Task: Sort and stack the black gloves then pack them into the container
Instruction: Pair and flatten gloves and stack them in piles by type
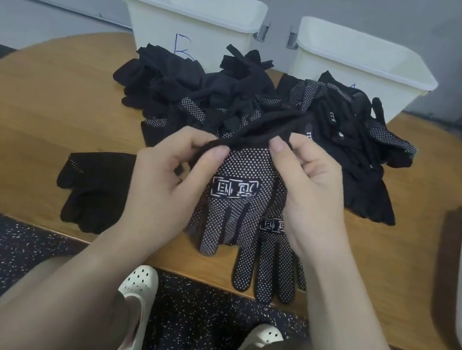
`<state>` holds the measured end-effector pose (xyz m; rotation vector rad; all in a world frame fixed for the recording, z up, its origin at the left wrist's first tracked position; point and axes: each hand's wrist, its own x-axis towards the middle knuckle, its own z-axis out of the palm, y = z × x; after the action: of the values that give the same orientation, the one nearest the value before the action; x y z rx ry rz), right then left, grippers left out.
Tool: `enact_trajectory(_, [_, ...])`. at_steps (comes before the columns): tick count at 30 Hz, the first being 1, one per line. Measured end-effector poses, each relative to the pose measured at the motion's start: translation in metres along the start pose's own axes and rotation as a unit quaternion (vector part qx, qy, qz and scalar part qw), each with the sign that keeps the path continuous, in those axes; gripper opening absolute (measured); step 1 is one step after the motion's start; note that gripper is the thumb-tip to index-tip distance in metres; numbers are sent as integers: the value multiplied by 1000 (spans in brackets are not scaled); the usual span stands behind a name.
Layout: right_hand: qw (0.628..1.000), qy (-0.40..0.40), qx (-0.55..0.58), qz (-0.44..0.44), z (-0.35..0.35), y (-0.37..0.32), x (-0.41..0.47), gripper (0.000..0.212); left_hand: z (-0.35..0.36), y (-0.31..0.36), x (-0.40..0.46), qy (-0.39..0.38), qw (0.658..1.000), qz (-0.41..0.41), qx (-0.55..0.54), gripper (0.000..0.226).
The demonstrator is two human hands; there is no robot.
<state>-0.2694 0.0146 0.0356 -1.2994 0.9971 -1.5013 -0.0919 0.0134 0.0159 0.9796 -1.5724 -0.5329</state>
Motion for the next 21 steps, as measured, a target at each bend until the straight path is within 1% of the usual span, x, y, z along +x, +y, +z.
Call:
enact_trajectory(2, [999,-5,21,40,-7,-6,-7,18,7,7,-2,-18,999,-23,-15,13])
enact_trajectory(5, [997,7,9,74,-18,-11,-19,26,16,11,-3,-46,997,-63,-31,24])
enact_trajectory(8, [996,55,14,64,-25,-16,-27,39,22,13,-2,-76,992,-85,-45,30])
enact_trajectory(10, [995,84,-6,46,-29,-17,-31,45,27,14,-1,-88,991,-99,-35,31])
enact_trajectory(12, [994,101,-15,32,-32,-18,-34,51,32,14,0,-66,993,-101,-18,23])
enact_trajectory(14, [993,118,-18,23,-35,-18,-36,55,36,17,2,-7,998,-39,58,20])
enact_trajectory(15, [992,125,-21,20,-37,-18,-36,52,37,18,2,15,996,1,89,23])
enact_trajectory(17, [990,137,-30,17,-41,-17,-37,31,41,21,1,21,993,60,102,24])
enact_trajectory(18, [990,139,-31,19,-42,-18,-37,23,44,23,-1,11,992,82,96,23])
enact_trajectory(19, [990,135,-30,18,-41,-19,-38,19,46,26,-4,-4,992,98,85,23])
enact_trajectory(21, [993,118,-30,10,-38,-20,-39,10,52,29,-10,-36,991,108,69,28])
